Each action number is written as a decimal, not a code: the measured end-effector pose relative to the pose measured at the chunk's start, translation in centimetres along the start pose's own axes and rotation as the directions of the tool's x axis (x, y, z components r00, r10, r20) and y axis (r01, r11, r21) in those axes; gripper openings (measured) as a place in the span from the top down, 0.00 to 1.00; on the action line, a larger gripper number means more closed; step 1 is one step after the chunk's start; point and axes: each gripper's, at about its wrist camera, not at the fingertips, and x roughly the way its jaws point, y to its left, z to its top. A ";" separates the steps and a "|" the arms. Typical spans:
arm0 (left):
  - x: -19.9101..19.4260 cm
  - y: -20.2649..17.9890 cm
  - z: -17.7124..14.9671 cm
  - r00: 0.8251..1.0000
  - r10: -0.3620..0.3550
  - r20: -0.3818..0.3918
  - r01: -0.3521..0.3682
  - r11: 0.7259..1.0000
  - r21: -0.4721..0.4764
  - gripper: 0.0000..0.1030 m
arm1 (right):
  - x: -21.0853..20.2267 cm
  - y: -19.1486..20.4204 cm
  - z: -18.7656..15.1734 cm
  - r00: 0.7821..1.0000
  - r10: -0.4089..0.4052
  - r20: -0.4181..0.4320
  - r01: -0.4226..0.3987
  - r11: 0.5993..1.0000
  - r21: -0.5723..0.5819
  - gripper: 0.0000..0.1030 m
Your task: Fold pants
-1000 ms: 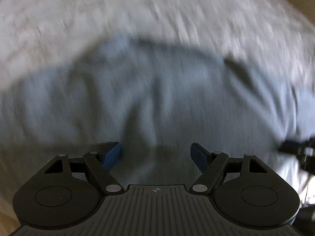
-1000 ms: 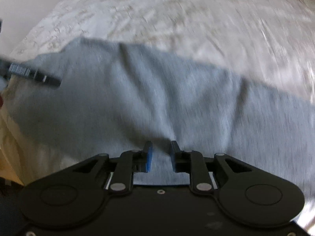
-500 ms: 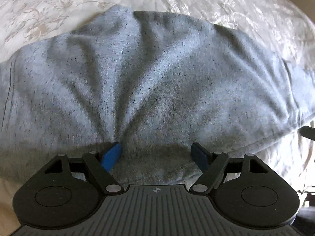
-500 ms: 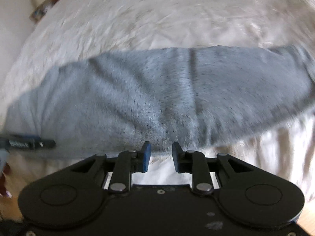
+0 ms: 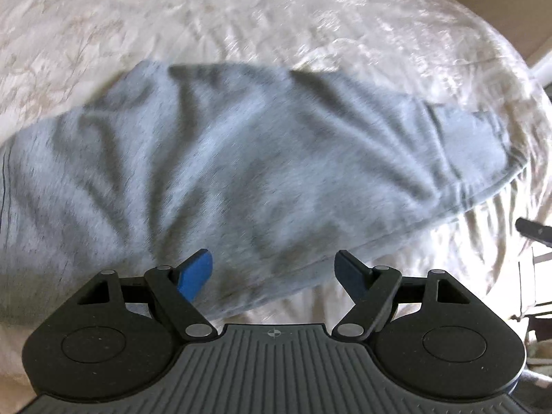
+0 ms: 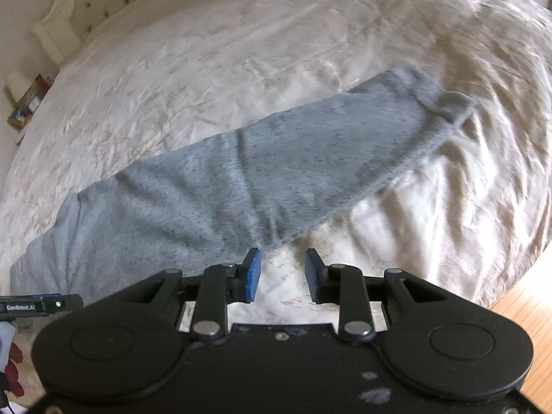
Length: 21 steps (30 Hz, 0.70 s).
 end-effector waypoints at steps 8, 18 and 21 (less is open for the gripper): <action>1.6 -6.8 2.6 1.000 -0.001 0.020 0.001 1.000 -0.007 0.25 | 0.1 -5.2 0.9 1.000 0.017 0.001 -0.017 0.999 0.034 0.67; 6.0 -17.1 5.1 1.000 -0.011 0.013 0.011 1.000 -0.023 0.25 | 0.4 -15.2 8.8 0.996 0.005 0.092 -0.008 0.999 0.038 0.65; 7.0 -19.2 5.4 1.000 0.006 0.007 -0.005 0.999 -0.036 0.25 | 1.3 -17.7 11.6 0.993 0.000 0.114 -0.004 0.999 0.038 0.63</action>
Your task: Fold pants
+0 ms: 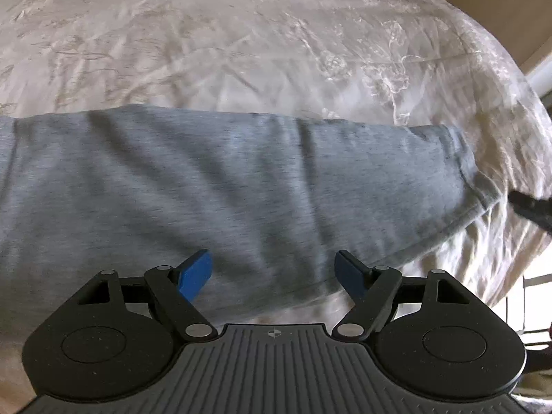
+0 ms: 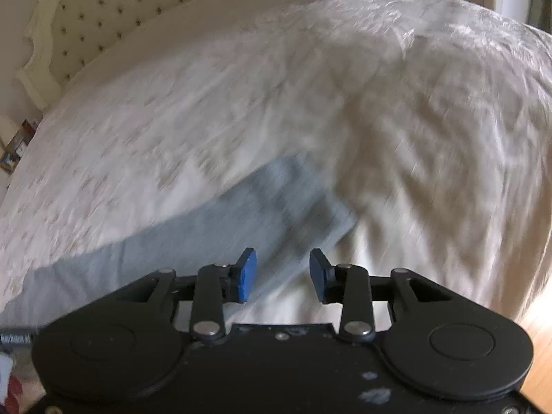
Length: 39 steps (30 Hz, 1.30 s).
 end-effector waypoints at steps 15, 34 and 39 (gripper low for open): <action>0.7 -1.2 -0.2 0.992 0.111 -0.067 -0.118 0.987 -0.113 0.25 | 11.1 -4.9 6.4 0.972 0.119 -0.204 -0.127 0.992 -0.027 0.58; 2.3 -0.4 1.9 0.985 0.136 -0.106 -0.154 0.969 -0.191 0.25 | 18.1 -5.5 8.9 0.828 0.382 -0.412 -0.389 0.919 0.068 0.87; 3.7 -0.2 4.7 0.984 0.161 -0.074 -0.172 0.971 -0.166 0.25 | 15.2 -4.6 9.9 0.854 0.395 -0.339 -0.403 0.914 0.049 0.87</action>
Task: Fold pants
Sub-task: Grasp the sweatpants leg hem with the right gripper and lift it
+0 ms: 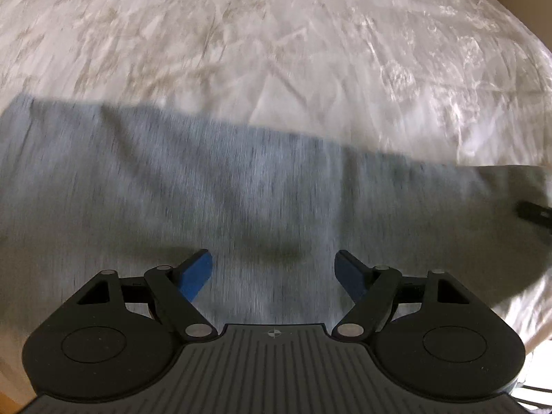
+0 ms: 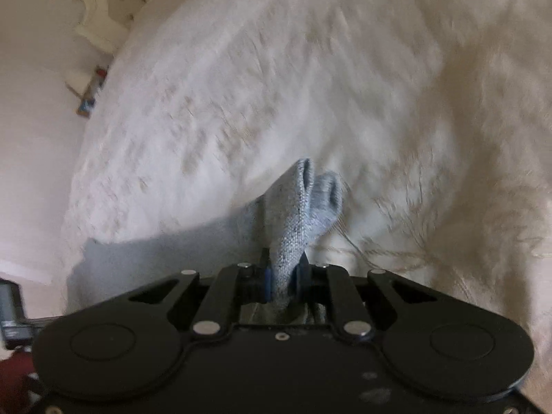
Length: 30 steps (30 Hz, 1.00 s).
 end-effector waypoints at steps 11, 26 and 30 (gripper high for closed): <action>4.1 -1.8 4.1 0.998 0.047 0.031 -0.049 0.997 0.066 0.24 | -4.7 4.0 0.5 0.995 0.060 0.081 -0.056 0.997 -0.049 0.87; 1.1 -3.0 -1.9 0.999 0.018 0.035 -0.025 0.978 0.205 0.22 | -5.9 5.3 0.3 0.991 0.067 0.116 -0.064 0.997 -0.032 0.87; 2.1 -2.8 -3.5 1.000 0.006 0.010 -0.009 0.973 0.232 0.22 | -6.0 6.1 0.0 0.990 0.055 0.132 -0.052 0.998 -0.025 0.87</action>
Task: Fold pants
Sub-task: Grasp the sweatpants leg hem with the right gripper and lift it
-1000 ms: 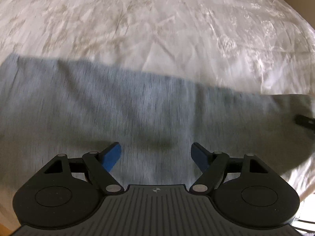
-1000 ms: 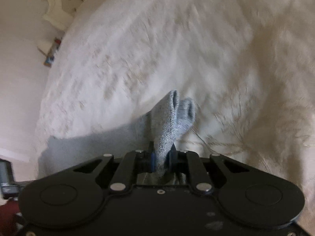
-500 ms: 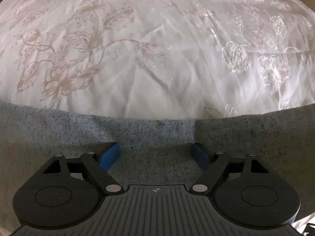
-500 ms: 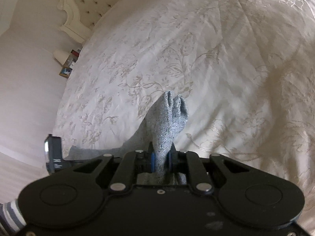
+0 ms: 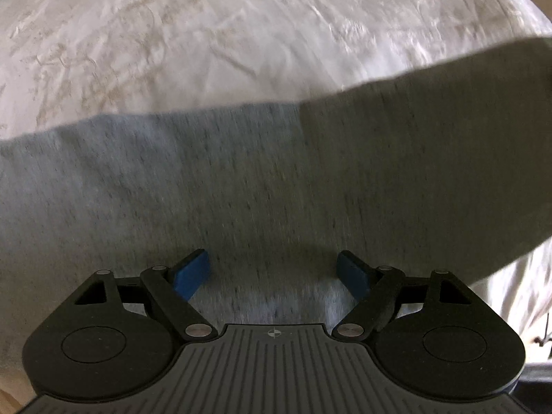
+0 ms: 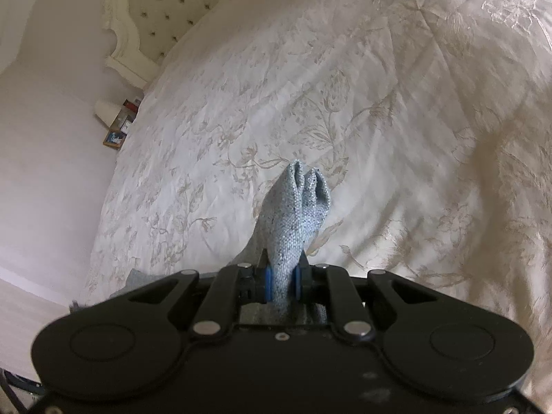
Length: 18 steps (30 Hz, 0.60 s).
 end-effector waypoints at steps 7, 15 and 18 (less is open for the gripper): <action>-1.0 2.0 0.1 0.994 -0.105 0.035 0.105 0.994 0.021 0.22 | -0.4 3.8 -1.4 0.997 -0.052 0.049 0.053 0.999 -0.006 0.87; -3.8 9.5 -1.1 0.986 -0.147 0.080 0.147 0.989 0.006 0.22 | -0.2 13.9 -4.1 0.995 0.007 0.100 -0.004 0.999 -0.037 0.87; -4.6 13.3 -1.8 0.982 -0.166 0.090 0.170 0.985 -0.039 0.22 | 1.9 18.4 -6.1 0.995 0.050 0.084 -0.046 0.998 -0.053 0.86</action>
